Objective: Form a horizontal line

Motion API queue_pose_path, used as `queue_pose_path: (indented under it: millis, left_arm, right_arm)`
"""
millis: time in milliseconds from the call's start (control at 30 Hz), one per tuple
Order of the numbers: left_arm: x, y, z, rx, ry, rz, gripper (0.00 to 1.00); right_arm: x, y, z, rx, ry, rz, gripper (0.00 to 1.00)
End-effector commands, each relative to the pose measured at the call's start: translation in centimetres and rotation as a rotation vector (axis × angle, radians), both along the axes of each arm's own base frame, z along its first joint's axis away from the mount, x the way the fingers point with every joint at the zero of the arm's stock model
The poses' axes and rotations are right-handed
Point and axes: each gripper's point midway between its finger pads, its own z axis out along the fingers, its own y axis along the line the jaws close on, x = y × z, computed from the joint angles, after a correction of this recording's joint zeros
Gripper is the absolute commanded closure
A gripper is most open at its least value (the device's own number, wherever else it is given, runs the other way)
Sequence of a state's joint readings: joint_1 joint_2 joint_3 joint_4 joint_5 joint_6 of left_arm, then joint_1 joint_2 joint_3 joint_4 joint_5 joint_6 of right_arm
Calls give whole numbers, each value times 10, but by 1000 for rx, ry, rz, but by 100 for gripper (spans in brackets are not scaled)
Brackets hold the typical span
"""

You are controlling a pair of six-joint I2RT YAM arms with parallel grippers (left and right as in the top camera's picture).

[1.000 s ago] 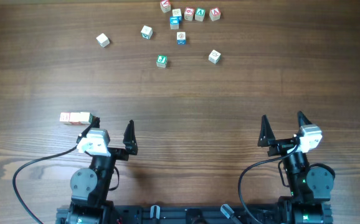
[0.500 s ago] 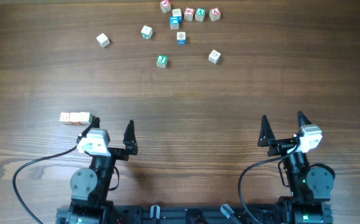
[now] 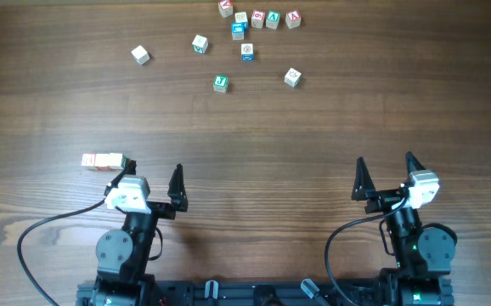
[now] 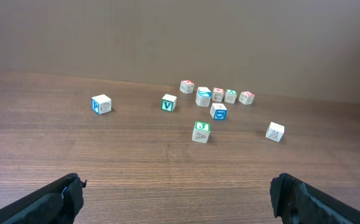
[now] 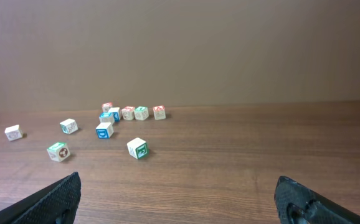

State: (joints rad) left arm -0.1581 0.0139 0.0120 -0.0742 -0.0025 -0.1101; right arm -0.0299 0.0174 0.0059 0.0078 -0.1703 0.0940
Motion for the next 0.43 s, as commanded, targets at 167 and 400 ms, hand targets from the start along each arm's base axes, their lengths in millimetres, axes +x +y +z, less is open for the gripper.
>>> queue_pose_path:
  millis: [167, 400]
  left_arm:
    - [-1, -3, -1, 19, -5, -13, 0]
    - [-1, -3, -1, 19, -5, -13, 0]
  right_arm:
    - [0, -5, 3, 17, -13, -27, 0]
    - [0, -5, 3, 17, -13, -27, 0]
